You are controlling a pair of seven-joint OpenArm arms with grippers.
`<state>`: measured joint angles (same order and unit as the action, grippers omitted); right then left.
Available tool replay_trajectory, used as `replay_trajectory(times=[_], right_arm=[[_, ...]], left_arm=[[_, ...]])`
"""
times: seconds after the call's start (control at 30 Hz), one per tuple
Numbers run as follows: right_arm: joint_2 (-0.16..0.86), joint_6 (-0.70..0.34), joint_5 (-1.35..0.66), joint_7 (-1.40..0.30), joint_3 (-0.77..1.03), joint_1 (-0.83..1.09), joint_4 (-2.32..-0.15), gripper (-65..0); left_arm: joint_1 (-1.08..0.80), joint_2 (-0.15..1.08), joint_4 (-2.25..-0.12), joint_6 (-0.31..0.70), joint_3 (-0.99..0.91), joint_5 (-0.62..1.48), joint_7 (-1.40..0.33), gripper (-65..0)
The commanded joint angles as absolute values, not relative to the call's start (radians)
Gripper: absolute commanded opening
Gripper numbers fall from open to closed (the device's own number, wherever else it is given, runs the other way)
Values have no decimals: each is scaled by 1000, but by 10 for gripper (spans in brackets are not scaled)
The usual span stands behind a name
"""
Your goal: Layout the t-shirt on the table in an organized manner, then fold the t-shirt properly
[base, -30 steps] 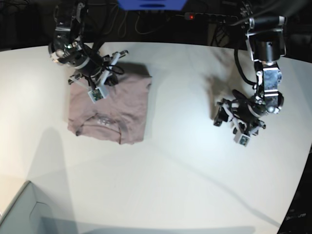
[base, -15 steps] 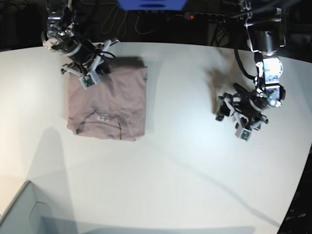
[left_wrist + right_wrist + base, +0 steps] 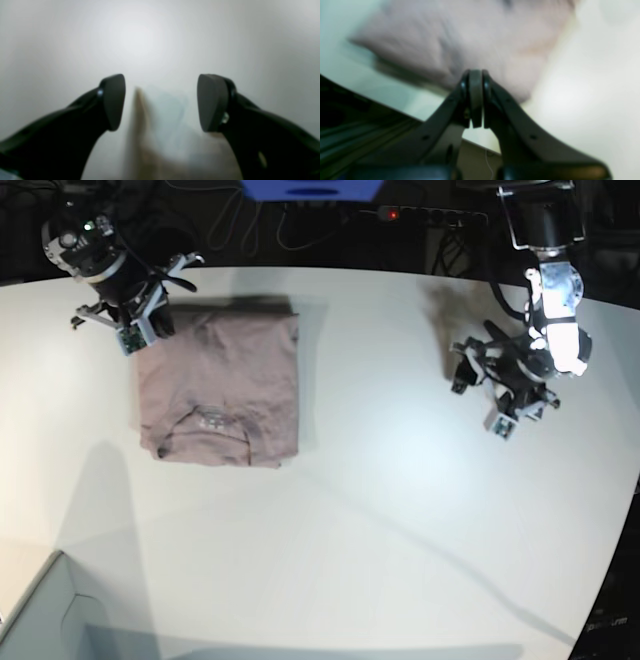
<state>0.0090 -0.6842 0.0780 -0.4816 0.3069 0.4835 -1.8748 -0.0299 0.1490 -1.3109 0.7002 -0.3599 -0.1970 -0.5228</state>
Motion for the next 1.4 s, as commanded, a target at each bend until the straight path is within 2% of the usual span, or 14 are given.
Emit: replay_trajectory(times=[0.0, 0.23, 0.3, 0.37, 0.53, 0.57, 0.63, 0.8, 0.93, 1.07, 1.2, 1.23, 1.3, 1.37], right_arm=[[10, -698, 64, -455, 329, 495, -1893, -650], [-16, -698, 67, -450, 390, 611, -1896, -650], [-12, -698, 68, -455, 390, 641, -1893, -650], [-10, -698, 70, -456, 390, 670, -1888, -650], [-8, -698, 70, -455, 392, 727, -1821, -650], [-7, -698, 70, -455, 392, 733, -1791, -650], [13, -698, 70, -447, 389, 740, -1715, -650], [58, -698, 62, -406, 378, 707, -1477, -650], [58, -698, 68, -254, 375, 653, -1247, -650], [91, -698, 68, -125, 328, 556, -949, -650], [128, -698, 70, 79, 262, 452, -616, -650], [134, -653, 70, 137, 249, 437, -547, -650], [150, -562, 70, 275, 213, 410, -423, -650], [165, -476, 70, 381, 166, 390, -332, -650]], left_arm=[[-42, 157, -1380, 698, -372, -183, -526, -216], [-246, 33, -1689, 698, -576, -183, -671, -217], [-298, 4, -1748, 698, -621, -185, -702, -241], [-346, -27, -1784, 698, -656, -185, -733, -336], [-458, -114, -1790, 698, -768, -193, -743, -650], [-472, -127, -1771, 698, -788, -191, -743, -650], [-496, -147, -1707, 698, -814, -193, -740, -636], [-507, -140, -1461, 698, -817, -185, -714, -650], [-452, -124, -1185, 698, -814, -196, -475, -650], [-346, -48, -785, 698, -814, -196, -214, -650], [-185, 116, -265, 698, -812, -196, -45, -650], [-154, 150, -163, 698, -812, -196, -2, -650], [-114, 180, -56, 601, -796, -202, 96, -650], [-114, 177, -64, 470, -733, -248, 159, -650]])
